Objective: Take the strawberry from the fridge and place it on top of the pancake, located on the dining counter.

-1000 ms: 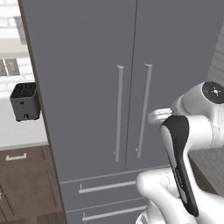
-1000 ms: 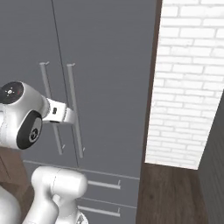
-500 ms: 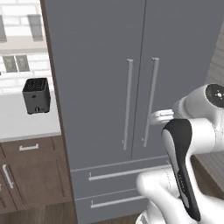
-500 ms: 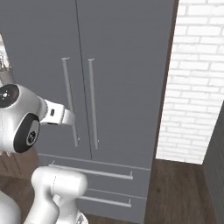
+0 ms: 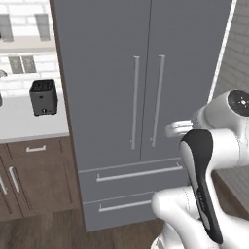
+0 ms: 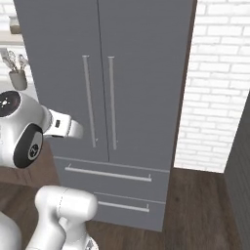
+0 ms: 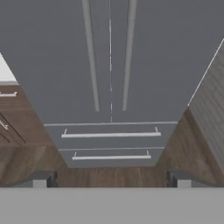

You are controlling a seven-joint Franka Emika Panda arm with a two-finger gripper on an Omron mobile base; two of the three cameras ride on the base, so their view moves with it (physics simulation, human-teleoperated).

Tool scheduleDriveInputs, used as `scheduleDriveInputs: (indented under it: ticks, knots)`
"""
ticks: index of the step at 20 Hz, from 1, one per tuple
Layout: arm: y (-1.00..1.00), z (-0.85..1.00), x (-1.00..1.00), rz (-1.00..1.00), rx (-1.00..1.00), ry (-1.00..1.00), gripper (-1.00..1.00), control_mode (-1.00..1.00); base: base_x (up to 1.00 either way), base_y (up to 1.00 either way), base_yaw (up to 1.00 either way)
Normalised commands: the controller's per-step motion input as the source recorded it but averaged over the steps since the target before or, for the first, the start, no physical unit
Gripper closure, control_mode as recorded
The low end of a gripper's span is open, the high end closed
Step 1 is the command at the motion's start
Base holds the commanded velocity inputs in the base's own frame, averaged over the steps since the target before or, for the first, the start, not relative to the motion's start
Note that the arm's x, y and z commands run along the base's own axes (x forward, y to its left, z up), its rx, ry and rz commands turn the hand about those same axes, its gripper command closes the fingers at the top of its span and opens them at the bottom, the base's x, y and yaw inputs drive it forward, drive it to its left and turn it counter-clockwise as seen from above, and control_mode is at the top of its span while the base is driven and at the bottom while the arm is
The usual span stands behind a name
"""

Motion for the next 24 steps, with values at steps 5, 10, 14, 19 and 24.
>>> scheduleDriveInputs:
  ticks: [5,10,14,19,24]
  knots:
    - [0.0,0.0,0.17,0.0,0.0,0.0,-1.0,-1.0,-0.12,0.0,0.0]
    - [-0.08,0.0,0.99,0.01,0.0,0.09,-1.0,-1.0,0.0,0.0,0.0]
    - [-0.23,-0.06,1.0,0.0,0.0,0.11,-1.0,-1.0,0.0,0.0,0.0]
    - [-0.23,-0.24,1.0,0.0,0.0,0.01,-1.0,-1.0,0.0,0.0,0.0]
    - [-0.12,-0.16,1.0,0.0,0.0,-0.05,-1.0,-1.0,0.0,0.0,0.0]
